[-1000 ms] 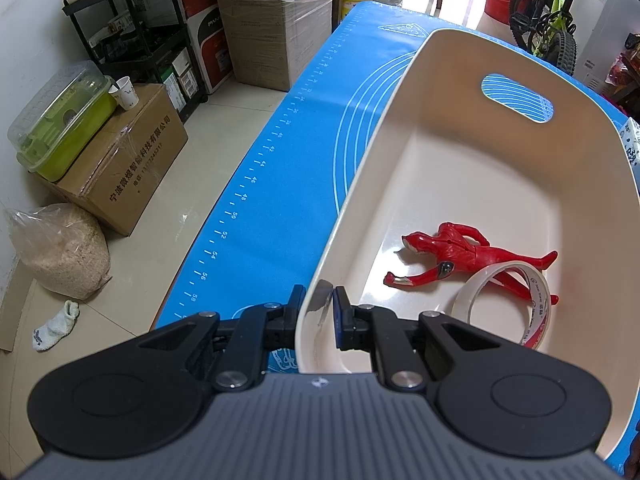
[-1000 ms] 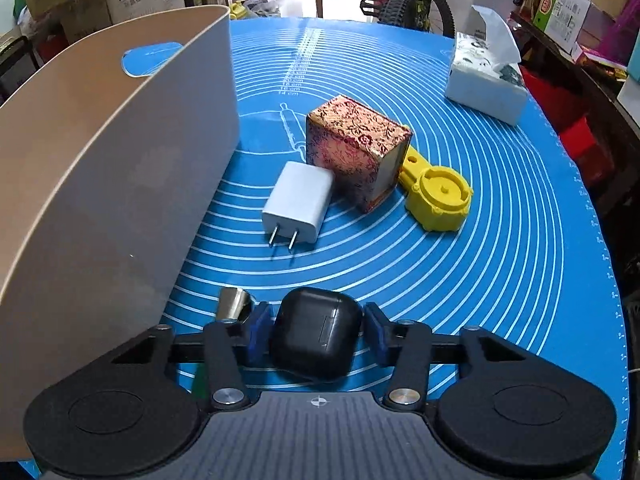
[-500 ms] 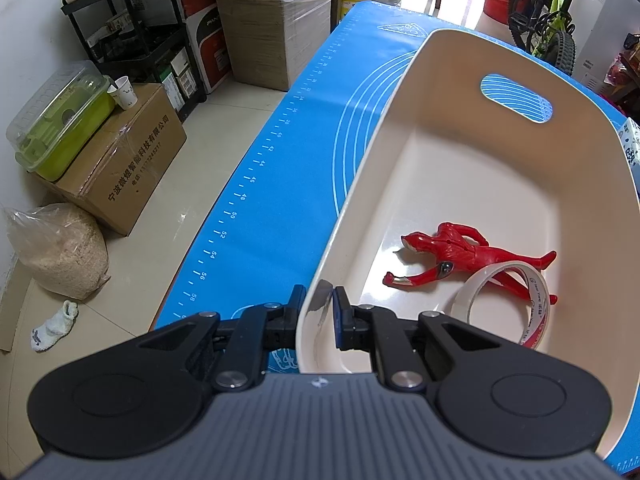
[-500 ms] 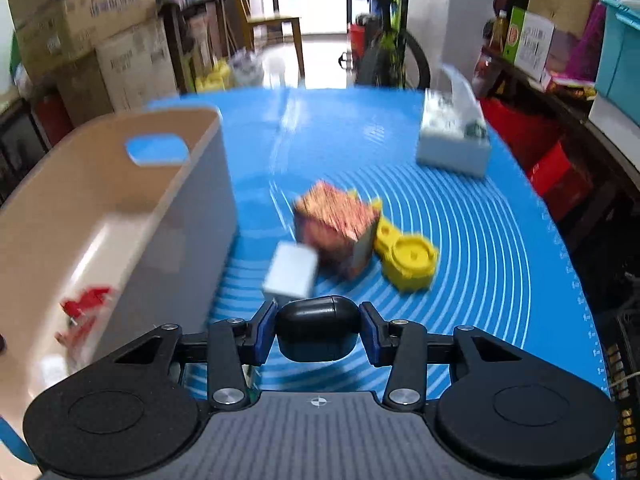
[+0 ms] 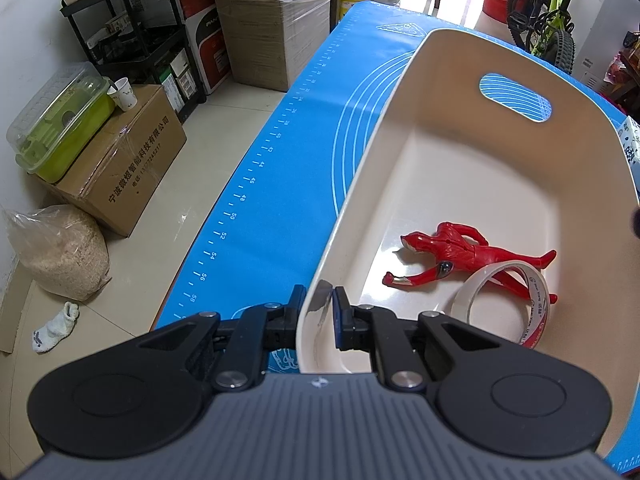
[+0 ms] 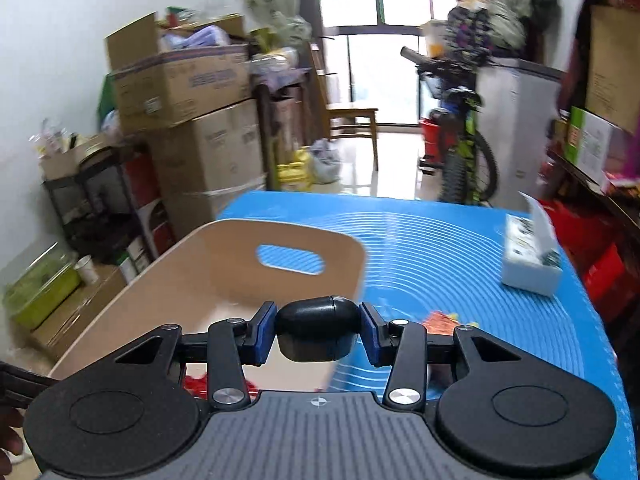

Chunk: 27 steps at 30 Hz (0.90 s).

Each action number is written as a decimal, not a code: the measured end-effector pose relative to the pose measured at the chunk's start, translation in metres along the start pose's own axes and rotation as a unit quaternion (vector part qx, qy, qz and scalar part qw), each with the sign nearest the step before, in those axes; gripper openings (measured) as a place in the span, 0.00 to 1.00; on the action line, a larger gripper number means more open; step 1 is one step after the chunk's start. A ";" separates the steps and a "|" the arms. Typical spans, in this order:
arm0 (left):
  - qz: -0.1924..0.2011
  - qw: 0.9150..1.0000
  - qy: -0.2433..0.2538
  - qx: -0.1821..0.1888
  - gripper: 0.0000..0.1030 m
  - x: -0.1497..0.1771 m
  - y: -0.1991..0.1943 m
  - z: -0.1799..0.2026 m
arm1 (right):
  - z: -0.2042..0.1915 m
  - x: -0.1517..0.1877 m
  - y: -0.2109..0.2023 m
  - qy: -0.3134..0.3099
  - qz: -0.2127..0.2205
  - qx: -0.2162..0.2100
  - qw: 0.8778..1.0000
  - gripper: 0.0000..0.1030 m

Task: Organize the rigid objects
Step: 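Carry the earbud case into the bin and open the right tool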

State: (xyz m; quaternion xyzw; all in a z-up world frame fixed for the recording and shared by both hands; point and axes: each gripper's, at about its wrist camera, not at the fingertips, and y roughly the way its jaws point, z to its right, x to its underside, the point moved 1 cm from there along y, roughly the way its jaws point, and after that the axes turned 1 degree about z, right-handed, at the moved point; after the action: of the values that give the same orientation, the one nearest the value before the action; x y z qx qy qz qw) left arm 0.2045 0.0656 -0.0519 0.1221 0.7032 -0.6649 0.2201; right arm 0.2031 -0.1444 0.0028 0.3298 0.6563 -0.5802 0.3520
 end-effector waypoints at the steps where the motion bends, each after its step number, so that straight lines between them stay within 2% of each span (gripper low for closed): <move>1: 0.000 1.000 0.000 0.000 0.15 0.000 0.000 0.000 | -0.006 0.000 0.002 -0.007 -0.004 -0.006 1.000 0.49; 6: 0.001 1.000 0.002 -0.001 0.15 0.000 0.000 0.000 | -0.038 0.008 0.024 -0.050 -0.048 -0.031 0.997 0.49; 12: 0.000 1.000 0.002 -0.001 0.15 0.000 0.000 0.000 | -0.065 0.030 0.050 -0.114 -0.108 -0.034 0.987 0.49; 20: 0.002 1.000 0.004 -0.001 0.15 0.000 -0.002 0.000 | -0.074 0.032 0.051 -0.134 -0.137 -0.034 0.981 0.48; 27: 0.003 1.000 0.005 -0.001 0.15 0.000 -0.002 -0.001 | -0.067 0.032 0.049 -0.118 -0.129 -0.046 0.983 0.56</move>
State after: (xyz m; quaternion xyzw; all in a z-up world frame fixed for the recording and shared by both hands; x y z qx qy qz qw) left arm 0.2028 0.0663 -0.0499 0.1271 0.7045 -0.6631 0.2187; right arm 0.2224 -0.0720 -0.0447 0.1549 0.6731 -0.6248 0.3641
